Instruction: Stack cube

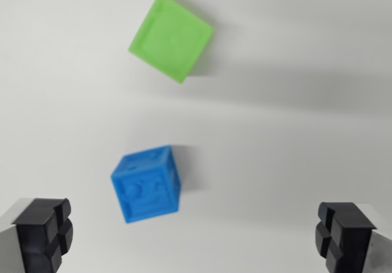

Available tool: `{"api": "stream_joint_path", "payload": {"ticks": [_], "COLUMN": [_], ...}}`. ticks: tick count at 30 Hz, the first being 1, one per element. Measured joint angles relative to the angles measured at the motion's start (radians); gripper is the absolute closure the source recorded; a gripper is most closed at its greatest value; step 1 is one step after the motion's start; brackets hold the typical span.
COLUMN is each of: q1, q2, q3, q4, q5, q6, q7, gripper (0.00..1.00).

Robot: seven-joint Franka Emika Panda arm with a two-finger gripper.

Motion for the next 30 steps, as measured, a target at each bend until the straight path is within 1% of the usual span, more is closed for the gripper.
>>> {"api": "stream_joint_path", "payload": {"ticks": [14, 30], "q1": [0.012, 0.028], "q2": [0.007, 0.058], "q3": [0.014, 0.033], "q4": [-0.123, -0.244], "q5": [0.002, 0.003], "q6": [0.123, 0.28], "q7": [-0.025, -0.05], "gripper": [0.0, 0.0]}}
